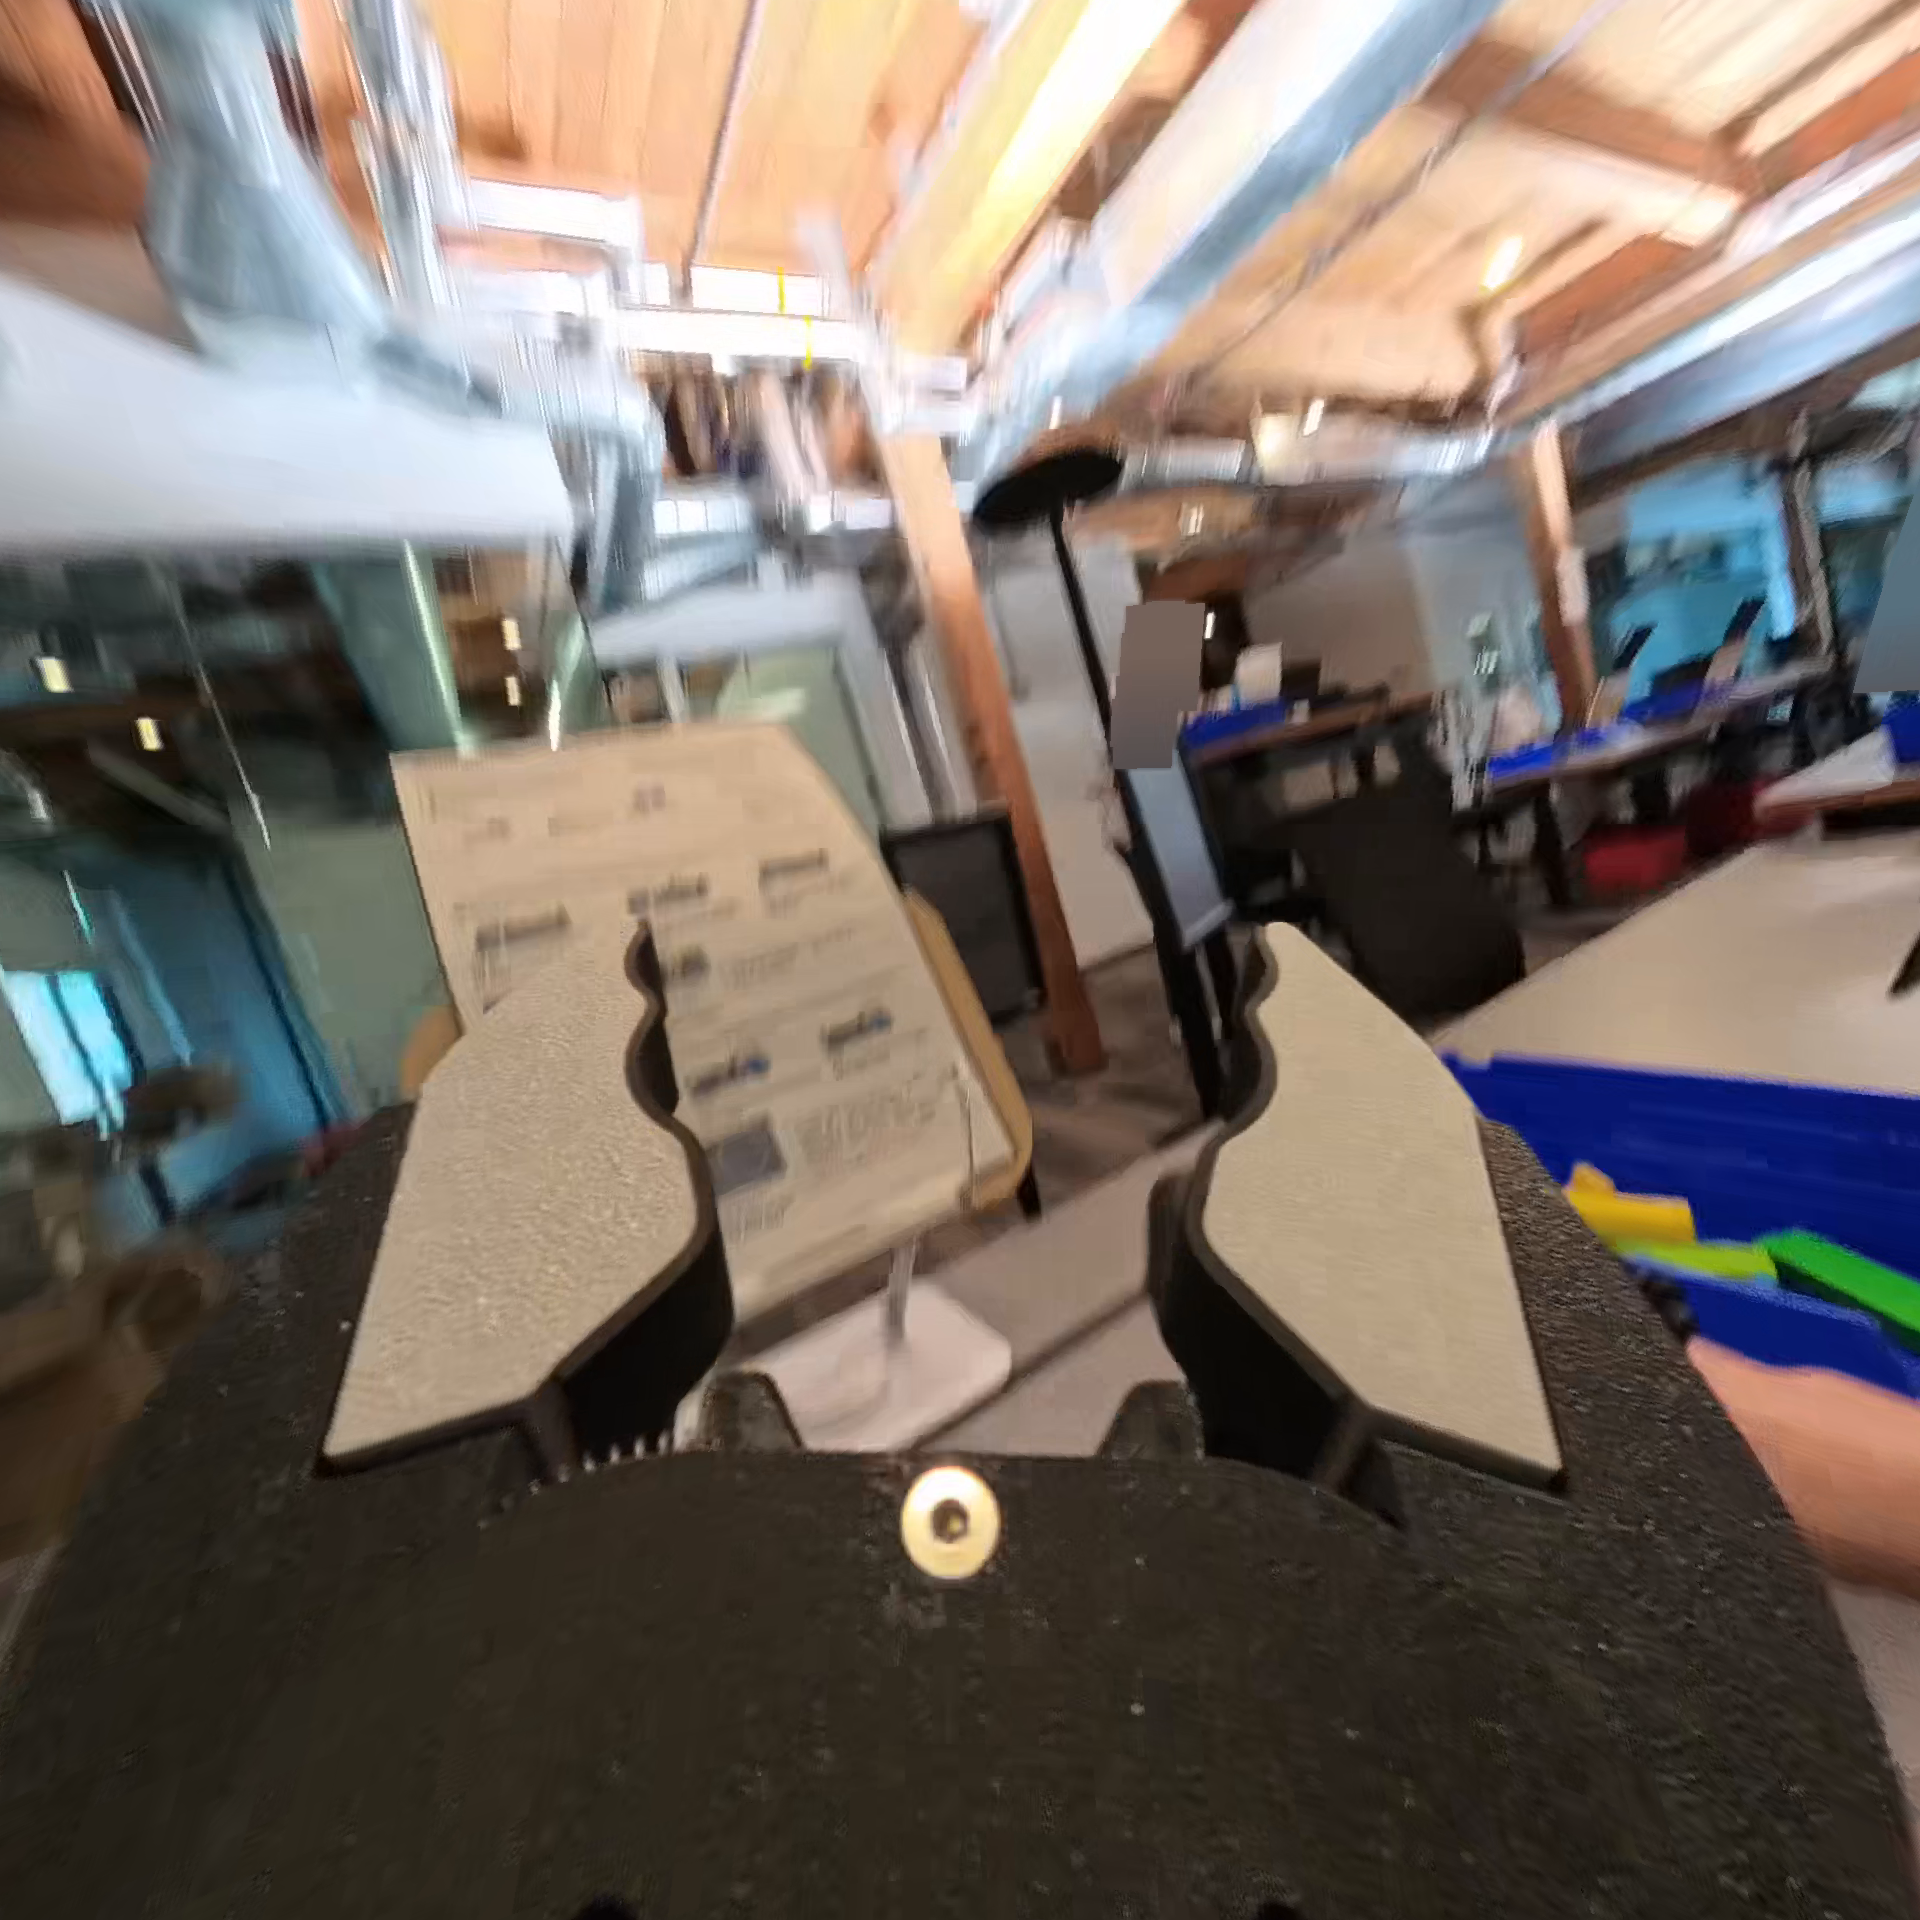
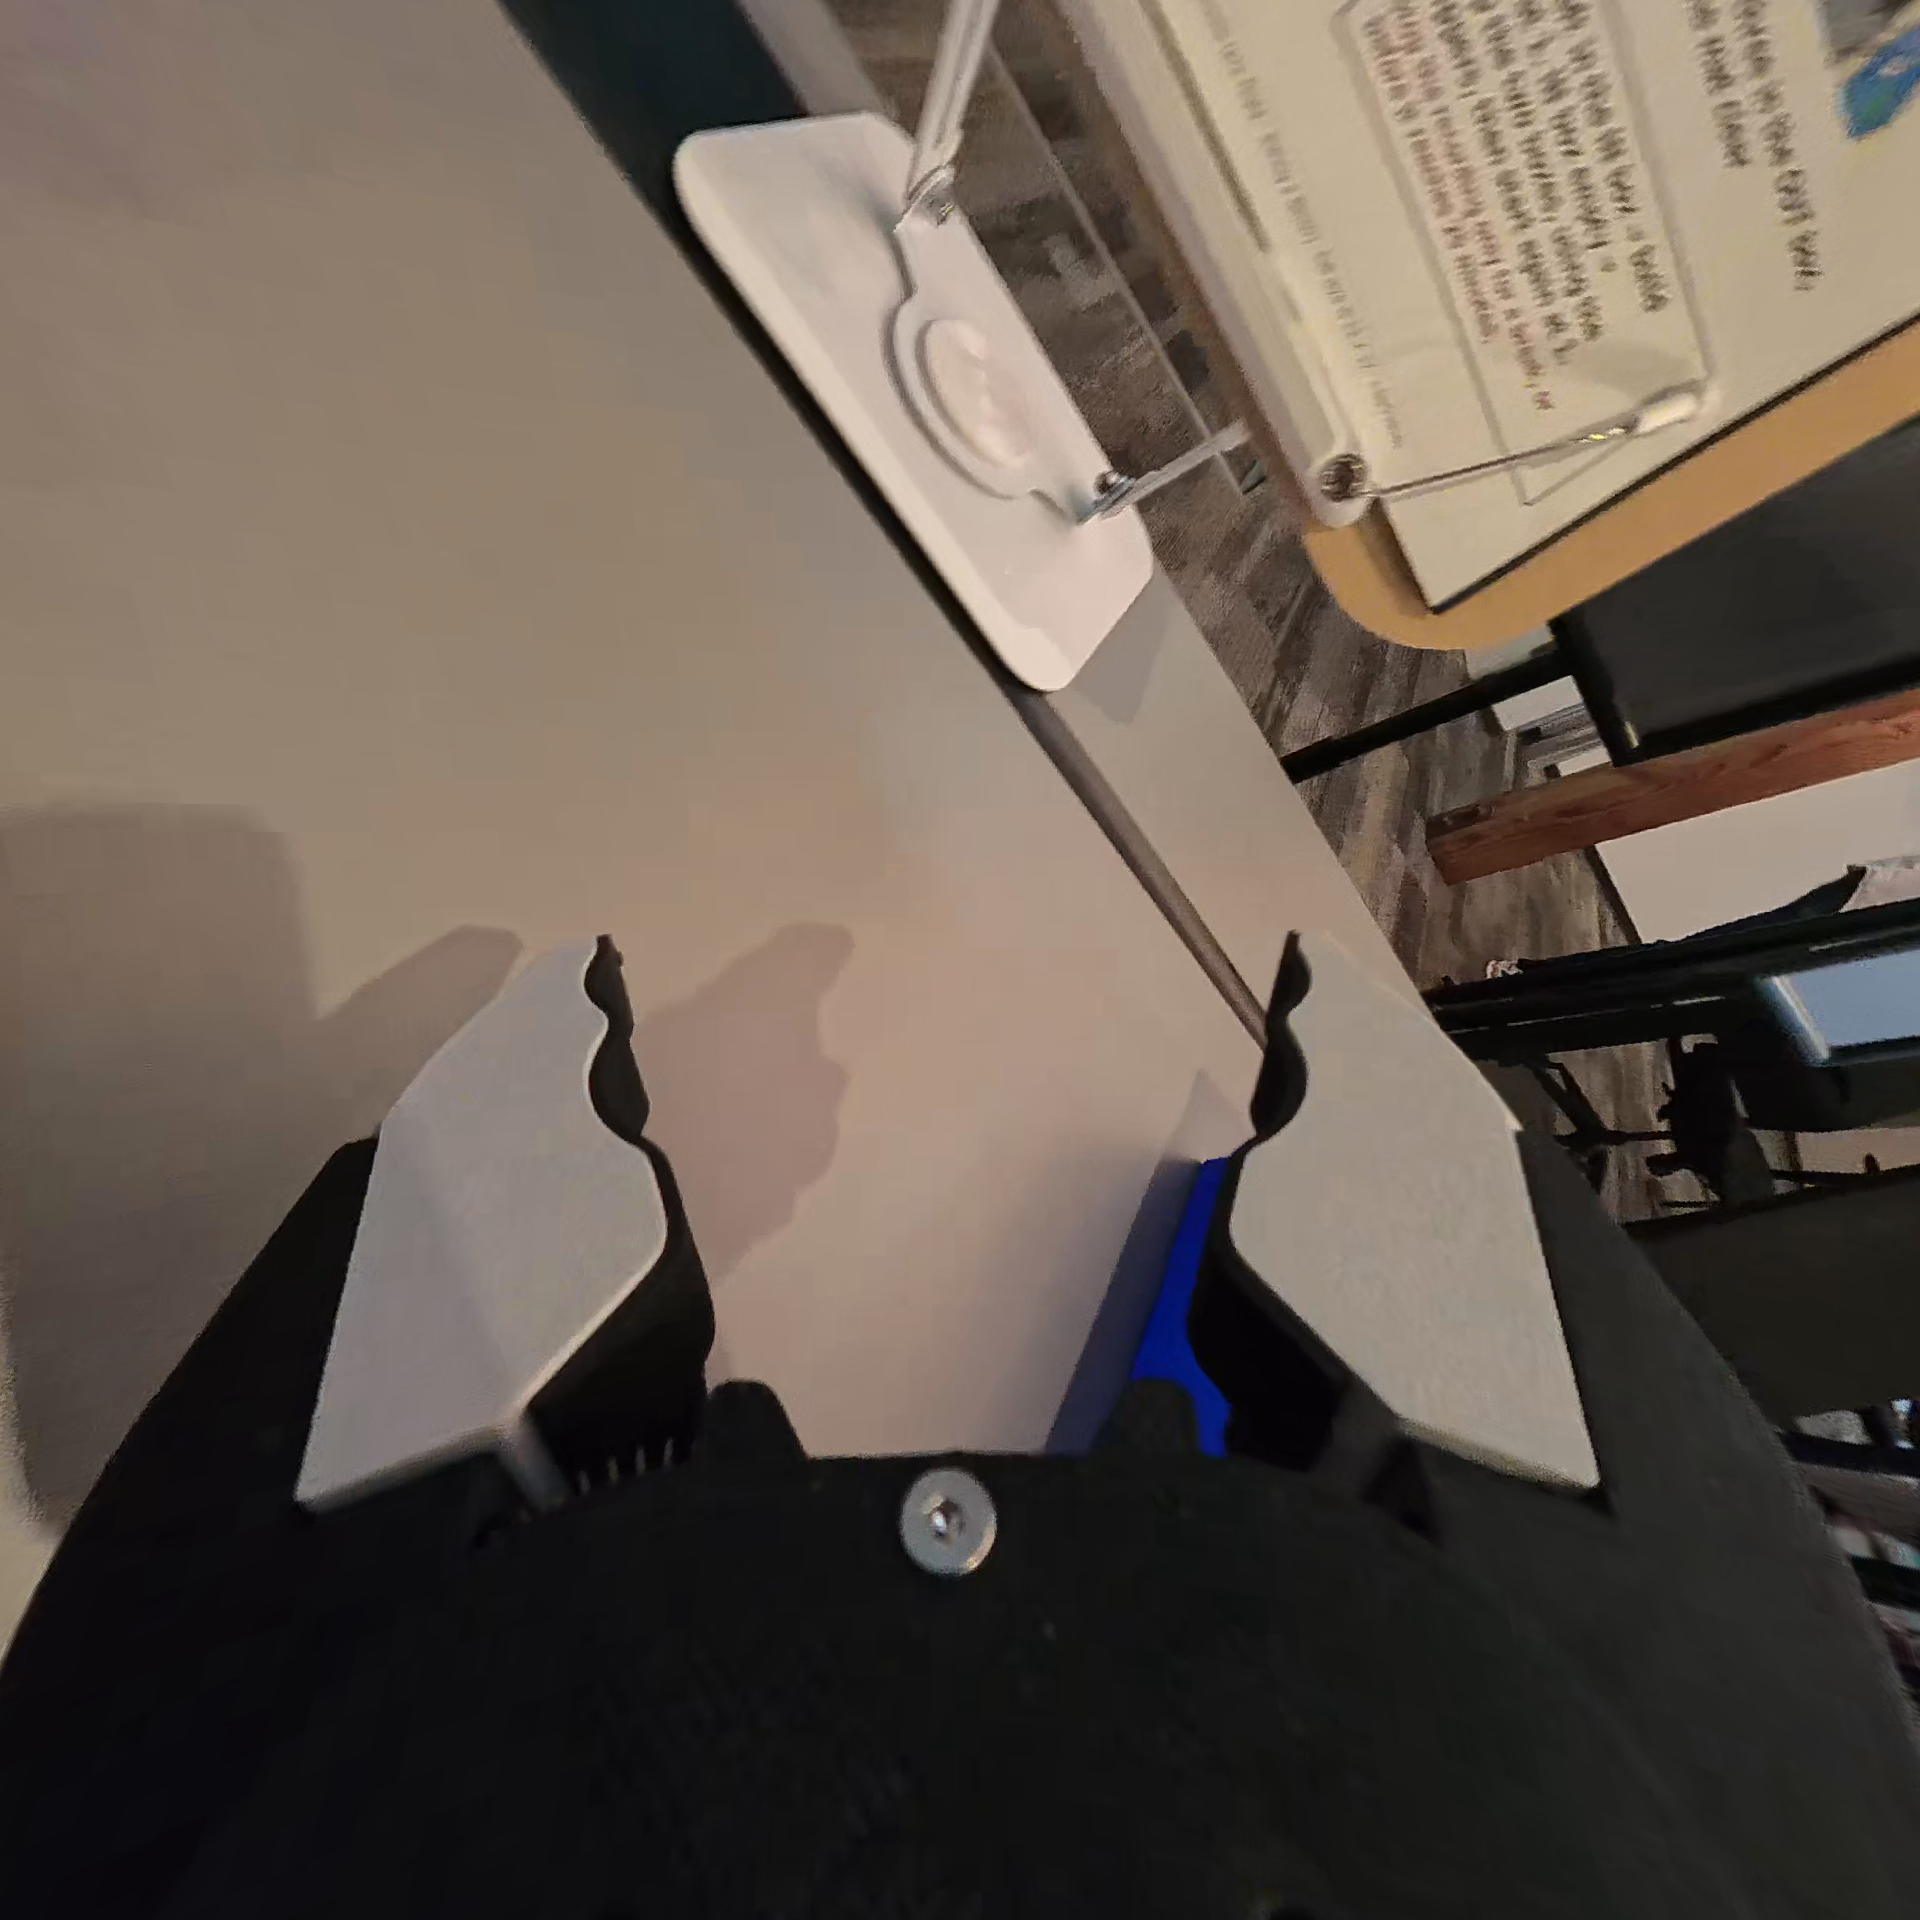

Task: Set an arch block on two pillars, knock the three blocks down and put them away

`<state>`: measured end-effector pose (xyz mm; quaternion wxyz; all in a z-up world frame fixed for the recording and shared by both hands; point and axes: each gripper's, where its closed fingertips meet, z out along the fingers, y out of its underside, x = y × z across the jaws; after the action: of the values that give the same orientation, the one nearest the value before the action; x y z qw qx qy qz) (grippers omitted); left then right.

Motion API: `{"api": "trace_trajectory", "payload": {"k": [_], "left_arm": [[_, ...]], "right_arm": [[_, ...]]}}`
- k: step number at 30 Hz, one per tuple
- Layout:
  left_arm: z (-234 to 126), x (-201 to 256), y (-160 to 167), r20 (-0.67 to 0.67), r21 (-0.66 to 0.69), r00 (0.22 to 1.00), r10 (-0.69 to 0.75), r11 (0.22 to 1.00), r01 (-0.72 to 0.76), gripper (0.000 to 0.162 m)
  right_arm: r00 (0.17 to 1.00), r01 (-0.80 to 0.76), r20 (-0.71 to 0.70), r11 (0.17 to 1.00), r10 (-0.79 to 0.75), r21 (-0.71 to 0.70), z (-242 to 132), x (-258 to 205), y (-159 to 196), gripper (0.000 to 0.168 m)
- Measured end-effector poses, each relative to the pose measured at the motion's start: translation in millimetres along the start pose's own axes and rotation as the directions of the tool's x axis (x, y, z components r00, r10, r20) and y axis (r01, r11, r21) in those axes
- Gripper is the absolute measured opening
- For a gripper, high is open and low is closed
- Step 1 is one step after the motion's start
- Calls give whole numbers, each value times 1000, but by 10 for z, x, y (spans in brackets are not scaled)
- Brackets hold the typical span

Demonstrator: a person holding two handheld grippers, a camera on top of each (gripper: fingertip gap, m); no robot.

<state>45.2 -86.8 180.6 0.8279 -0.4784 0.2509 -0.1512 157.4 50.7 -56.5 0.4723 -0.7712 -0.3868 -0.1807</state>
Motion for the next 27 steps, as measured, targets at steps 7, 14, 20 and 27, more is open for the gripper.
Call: {"api": "trace_trajectory", "payload": {"k": [7,14,20,27], "left_arm": [[89,184,1408,-148,-605,929,-340,774,187,78],[38,183,2009,-166,-719,969,-183,695,8,66],[-46,-98,1821,-138,-752,980,-144,659,-9,60],[-544,-1609,1287,196,-773,963,184,633,36,59]], "right_arm": [[977,-213,38,966,210,148,-8,319,-32,99],[957,-289,87,945,278,153,28,327,14,85],[922,-374,169,913,348,162,-226,596,-49,77],[819,-574,-22,819,574,3,-888,2031,1069,73]]}}
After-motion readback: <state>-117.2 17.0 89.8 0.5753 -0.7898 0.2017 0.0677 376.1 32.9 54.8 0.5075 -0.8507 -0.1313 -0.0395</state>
